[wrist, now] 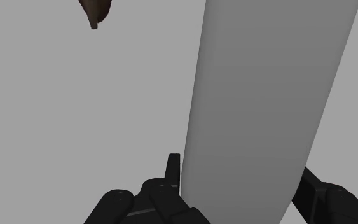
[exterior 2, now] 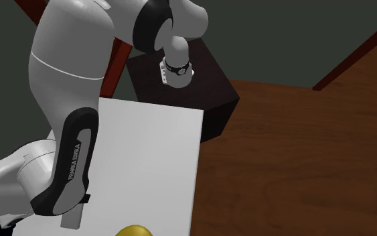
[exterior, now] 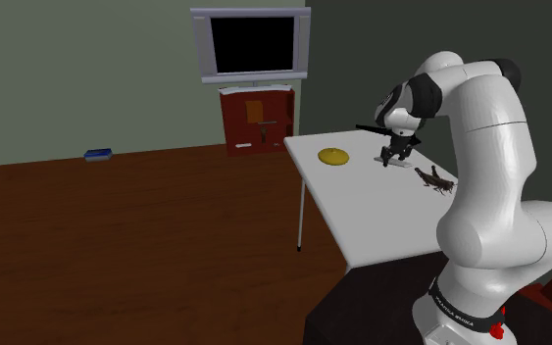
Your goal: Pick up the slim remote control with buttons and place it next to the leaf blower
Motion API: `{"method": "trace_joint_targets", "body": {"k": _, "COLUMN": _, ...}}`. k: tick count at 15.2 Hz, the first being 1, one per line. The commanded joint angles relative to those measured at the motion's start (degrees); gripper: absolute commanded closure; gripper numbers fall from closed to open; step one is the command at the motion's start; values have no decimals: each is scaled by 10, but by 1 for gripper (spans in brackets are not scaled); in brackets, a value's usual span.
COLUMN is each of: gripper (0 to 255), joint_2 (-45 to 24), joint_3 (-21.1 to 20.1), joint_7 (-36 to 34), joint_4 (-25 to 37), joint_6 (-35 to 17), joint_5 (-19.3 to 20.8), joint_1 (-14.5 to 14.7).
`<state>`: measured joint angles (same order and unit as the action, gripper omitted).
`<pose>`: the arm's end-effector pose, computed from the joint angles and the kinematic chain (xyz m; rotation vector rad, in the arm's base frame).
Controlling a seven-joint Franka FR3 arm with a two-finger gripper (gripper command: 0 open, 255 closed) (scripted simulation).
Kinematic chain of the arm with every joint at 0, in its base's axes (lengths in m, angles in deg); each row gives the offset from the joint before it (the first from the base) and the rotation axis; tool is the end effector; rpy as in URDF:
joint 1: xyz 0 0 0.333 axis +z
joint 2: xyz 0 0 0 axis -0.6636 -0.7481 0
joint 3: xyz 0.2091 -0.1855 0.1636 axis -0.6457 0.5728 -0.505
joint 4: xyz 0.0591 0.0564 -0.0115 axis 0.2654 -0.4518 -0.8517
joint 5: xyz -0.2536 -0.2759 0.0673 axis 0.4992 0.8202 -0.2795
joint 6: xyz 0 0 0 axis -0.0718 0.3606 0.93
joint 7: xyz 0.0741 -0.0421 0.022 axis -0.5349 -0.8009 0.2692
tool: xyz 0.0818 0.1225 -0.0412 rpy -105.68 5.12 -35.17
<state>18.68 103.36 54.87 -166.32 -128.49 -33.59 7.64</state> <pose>0.4164 -0.5465 0.1955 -3.0304 0.8253 -0.0314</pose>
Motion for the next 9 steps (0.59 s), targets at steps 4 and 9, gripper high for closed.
{"method": "trace_joint_targets", "body": {"k": 4, "gripper": 255, "joint_2": -5, "joint_3": 0, "joint_7": -1, "joint_4": -4, "joint_6": -2, "joint_5": 0, "joint_1": 0}}
{"method": "trace_joint_targets", "body": {"k": 9, "gripper": 0, "joint_2": -7, "joint_3": -1, "joint_7": -2, "joint_4": -2, "joint_6": -1, "joint_5": -1, "joint_1": 0}}
